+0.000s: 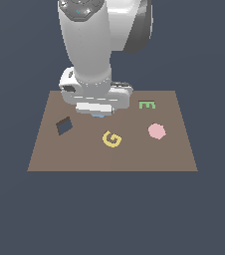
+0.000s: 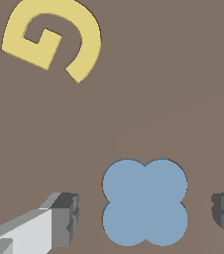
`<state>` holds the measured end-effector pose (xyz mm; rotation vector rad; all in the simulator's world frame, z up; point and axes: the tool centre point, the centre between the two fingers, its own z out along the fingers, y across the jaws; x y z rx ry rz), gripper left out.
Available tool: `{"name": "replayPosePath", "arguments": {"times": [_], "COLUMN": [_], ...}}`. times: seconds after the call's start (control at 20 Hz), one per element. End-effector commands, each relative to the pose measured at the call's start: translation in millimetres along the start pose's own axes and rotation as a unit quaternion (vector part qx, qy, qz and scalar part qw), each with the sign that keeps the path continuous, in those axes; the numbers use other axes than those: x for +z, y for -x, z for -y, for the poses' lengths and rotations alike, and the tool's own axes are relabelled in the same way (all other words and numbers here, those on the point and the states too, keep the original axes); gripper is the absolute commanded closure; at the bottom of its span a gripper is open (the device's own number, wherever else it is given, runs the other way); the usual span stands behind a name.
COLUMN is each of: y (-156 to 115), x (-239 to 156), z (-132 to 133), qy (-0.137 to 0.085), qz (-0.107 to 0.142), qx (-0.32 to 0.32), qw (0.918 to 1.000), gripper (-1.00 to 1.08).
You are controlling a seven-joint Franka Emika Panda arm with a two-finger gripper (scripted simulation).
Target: Insert a designated object into the corresponding slot on a board.
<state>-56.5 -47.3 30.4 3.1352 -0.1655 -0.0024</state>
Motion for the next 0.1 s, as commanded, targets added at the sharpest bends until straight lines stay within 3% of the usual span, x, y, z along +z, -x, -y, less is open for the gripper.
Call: {"name": "replayPosePath", "arguments": {"times": [0.0, 0.05], "y": [-0.1, -0.1], "x": [0.0, 0.0], "z": [0.0, 0.0], "qy": [0.0, 0.0], "qz": [0.0, 0.0], "qx": [0.0, 0.0], "qw": [1.0, 1.0], "gripper": [-0.92, -0.92]}}
